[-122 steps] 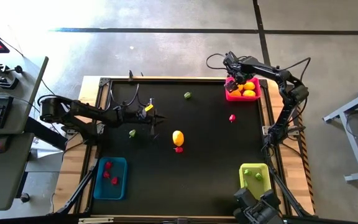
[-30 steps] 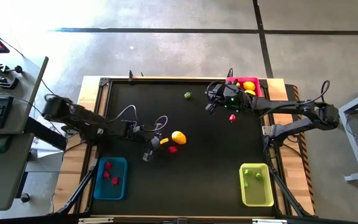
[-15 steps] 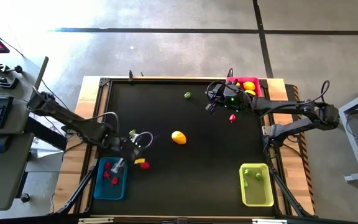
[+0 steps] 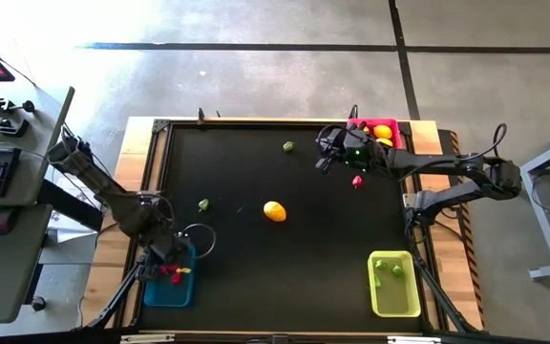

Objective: Sort produce into baskets
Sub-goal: Put the red chilli pepper into the blue bin, then put the green chilli pepper into the yellow bin

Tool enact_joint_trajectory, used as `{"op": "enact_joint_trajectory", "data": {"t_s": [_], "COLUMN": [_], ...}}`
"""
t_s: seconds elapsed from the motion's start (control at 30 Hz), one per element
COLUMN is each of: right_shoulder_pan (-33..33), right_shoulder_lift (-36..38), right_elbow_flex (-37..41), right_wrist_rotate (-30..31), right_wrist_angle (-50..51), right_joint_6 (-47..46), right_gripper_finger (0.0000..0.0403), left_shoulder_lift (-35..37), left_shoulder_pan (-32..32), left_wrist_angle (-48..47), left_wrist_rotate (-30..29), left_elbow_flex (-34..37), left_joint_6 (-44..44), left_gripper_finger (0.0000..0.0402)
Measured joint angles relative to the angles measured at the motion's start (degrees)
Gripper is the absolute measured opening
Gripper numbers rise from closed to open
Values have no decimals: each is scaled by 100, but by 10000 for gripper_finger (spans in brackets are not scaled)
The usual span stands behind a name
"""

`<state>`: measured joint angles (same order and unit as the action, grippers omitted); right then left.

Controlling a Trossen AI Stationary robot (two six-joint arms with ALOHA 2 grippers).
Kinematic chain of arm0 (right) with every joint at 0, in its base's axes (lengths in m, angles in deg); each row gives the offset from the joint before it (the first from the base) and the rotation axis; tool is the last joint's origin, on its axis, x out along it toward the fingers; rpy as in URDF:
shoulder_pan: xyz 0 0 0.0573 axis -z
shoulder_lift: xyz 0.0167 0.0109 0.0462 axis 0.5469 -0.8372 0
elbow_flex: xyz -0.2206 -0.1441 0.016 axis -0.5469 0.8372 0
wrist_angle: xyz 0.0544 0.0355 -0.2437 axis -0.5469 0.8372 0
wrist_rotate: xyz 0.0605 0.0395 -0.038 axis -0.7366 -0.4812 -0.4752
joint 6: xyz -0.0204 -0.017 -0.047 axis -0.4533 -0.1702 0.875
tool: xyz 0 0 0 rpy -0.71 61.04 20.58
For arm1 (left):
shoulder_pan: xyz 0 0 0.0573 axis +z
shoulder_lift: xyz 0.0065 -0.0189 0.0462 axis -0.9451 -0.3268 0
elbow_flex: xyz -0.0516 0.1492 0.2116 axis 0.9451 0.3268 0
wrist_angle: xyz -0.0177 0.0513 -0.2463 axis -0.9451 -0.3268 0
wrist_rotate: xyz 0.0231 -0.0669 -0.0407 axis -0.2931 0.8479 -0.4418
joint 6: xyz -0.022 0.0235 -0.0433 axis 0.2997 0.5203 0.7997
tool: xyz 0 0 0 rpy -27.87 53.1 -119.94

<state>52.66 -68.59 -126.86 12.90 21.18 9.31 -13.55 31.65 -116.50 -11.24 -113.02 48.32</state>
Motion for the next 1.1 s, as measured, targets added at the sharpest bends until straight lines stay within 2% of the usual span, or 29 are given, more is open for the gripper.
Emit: {"op": "enact_joint_trajectory", "data": {"t_s": [0.13, 0.43, 0.87, 0.97, 1.1], "right_shoulder_pan": [0, 0, 0, 0, 0], "right_shoulder_lift": [0, 0, 0, 0, 0], "right_elbow_flex": [0, 0, 0, 0, 0], "right_wrist_rotate": [1, 1, 1, -1, -1], "right_wrist_angle": [1, 8, 64, 64, 64], "right_joint_6": [0, 98, 101, 99, 90], "right_gripper_finger": [0, 0, 0, 0, 0], "left_shoulder_lift": [-2, -3, -2, 9, 75], "left_shoulder_pan": [-29, -29, 43, 198, 654], "left_wrist_angle": [-1, 93, 83, 94, 208], "left_wrist_rotate": [205, 130, -145, -530, -1113], "left_elbow_flex": [324, 627, 523, 249, -132], "left_joint_6": [76, 186, 435, 384, -209], "left_gripper_finger": [0, 4, 86, 85, 59]}}
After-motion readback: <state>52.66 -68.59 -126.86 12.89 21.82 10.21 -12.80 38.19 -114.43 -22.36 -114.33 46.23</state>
